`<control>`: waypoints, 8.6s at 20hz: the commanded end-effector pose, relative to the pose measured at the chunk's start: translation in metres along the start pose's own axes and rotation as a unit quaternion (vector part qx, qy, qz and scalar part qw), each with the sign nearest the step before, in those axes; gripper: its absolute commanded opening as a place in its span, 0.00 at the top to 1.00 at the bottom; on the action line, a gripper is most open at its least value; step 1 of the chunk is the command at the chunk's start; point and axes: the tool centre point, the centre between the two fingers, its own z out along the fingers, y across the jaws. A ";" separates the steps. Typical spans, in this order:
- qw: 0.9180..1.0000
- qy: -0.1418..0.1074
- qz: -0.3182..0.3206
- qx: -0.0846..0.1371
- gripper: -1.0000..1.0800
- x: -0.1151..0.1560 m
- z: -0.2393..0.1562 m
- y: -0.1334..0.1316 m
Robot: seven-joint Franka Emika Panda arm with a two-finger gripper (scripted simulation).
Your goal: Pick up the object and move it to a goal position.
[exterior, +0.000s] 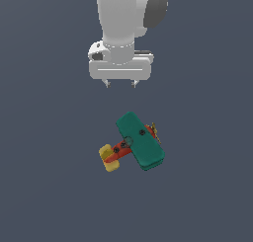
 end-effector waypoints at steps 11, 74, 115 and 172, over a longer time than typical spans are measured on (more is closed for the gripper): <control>1.000 0.008 -0.007 0.007 0.38 0.003 -0.007 -0.006; 0.887 0.414 -0.191 -0.068 0.38 -0.059 -0.259 -0.246; 0.790 0.427 -0.292 -0.330 0.38 -0.013 -0.077 -0.307; 0.724 0.265 -0.314 -0.554 0.38 0.034 0.152 -0.082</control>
